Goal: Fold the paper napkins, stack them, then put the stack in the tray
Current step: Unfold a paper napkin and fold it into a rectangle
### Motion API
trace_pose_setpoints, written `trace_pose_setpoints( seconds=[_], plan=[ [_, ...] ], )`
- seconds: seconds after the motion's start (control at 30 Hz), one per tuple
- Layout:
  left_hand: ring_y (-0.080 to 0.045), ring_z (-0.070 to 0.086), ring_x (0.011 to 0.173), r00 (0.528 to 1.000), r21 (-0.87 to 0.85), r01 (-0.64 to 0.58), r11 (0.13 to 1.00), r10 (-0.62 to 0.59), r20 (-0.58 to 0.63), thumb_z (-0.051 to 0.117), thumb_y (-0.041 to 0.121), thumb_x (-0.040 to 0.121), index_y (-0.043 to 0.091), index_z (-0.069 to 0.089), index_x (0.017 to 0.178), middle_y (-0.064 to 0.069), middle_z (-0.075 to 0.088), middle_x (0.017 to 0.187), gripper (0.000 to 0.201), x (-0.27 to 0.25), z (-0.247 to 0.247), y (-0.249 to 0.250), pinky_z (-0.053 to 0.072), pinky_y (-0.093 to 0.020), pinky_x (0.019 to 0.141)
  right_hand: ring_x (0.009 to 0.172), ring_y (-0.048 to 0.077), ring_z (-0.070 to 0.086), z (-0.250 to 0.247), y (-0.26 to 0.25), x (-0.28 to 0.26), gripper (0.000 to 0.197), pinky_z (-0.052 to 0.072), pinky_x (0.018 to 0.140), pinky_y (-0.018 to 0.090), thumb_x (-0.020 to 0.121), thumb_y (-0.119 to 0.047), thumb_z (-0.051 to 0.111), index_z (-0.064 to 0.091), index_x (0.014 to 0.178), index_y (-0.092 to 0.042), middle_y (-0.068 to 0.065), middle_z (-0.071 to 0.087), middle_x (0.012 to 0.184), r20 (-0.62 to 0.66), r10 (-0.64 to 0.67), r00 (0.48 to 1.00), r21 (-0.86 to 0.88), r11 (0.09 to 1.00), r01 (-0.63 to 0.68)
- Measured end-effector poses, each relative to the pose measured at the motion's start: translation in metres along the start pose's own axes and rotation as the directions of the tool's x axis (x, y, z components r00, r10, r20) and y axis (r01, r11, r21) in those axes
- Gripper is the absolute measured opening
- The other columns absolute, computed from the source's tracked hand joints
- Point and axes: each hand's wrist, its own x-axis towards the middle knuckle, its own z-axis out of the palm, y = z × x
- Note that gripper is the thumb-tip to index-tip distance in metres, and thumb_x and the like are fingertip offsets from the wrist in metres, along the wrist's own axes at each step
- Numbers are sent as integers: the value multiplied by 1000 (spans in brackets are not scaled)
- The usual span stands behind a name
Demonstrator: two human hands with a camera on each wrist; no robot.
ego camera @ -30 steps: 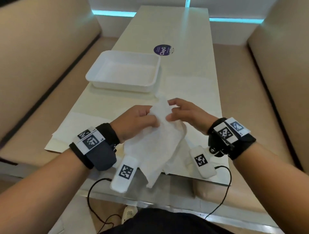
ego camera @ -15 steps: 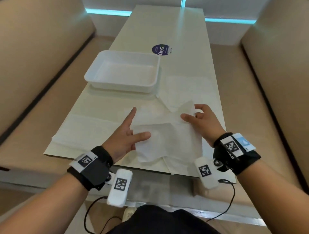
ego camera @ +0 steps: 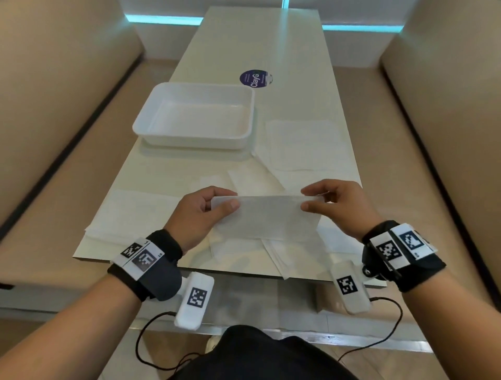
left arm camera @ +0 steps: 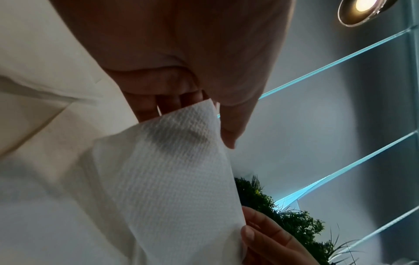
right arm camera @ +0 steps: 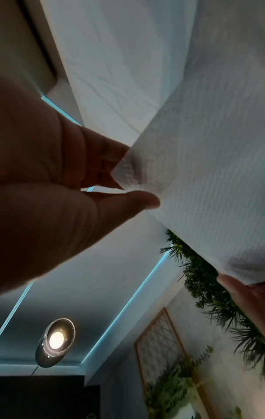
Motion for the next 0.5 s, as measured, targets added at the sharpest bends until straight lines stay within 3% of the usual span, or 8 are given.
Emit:
trace_pose_setpoints(
  seconds=[0.07,0.1,0.2,0.3,0.37,0.43,0.5],
  plan=[
    [-3,63,68,999,84,-27,996,29,-25,69,26,86,22,73,91,13,67,65,7,-1,-1,3,49,-17,69,85,17,66,0,2,-1,17,52,78,19,76,-19,79,73,91,-24,0,73,93,-12,7,1000,9,1000,-7],
    [-1,61,65,998,112,-37,993,41,-36,69,23,87,22,73,89,12,66,63,5,-1,-2,3,49,-17,69,86,21,66,0,2,-1,14,53,80,23,77,-19,78,73,89,-24,2,73,90,-6,14,1000,8,1000,-14],
    [-8,61,80,995,172,-51,984,65,-76,73,28,84,27,75,84,-3,69,89,3,-2,-8,2,50,-28,79,88,20,65,-4,1,-3,9,52,81,27,81,-21,74,72,86,-29,-3,72,88,42,14,999,-48,999,-12],
    [-5,49,108,992,339,-88,937,114,-59,74,35,80,34,73,84,11,54,117,4,-4,-12,6,39,-18,84,92,14,62,-10,-2,-5,3,49,84,28,83,-29,70,71,84,-32,-6,68,95,66,-3,998,-130,991,12],
    [-5,47,114,992,337,-113,935,123,-8,73,41,80,34,72,85,17,54,123,9,-6,-15,11,37,-18,91,99,8,60,-16,-4,-7,3,45,90,28,85,-34,66,68,86,-31,-12,66,102,108,-16,994,-151,988,32],
    [-8,58,97,995,218,-102,971,96,40,72,47,80,29,71,89,8,68,101,20,-7,-17,14,43,-23,87,93,10,63,-21,-4,-6,7,48,91,37,89,-32,62,66,86,-28,-11,69,94,163,-8,987,-118,993,28],
    [-11,55,70,996,129,-82,988,76,51,68,38,86,19,67,90,-1,63,70,20,-7,-13,17,45,-21,68,79,15,63,-24,-4,-3,9,49,86,48,91,-28,61,65,83,-26,-2,69,81,173,0,985,-77,997,14]
  ],
)
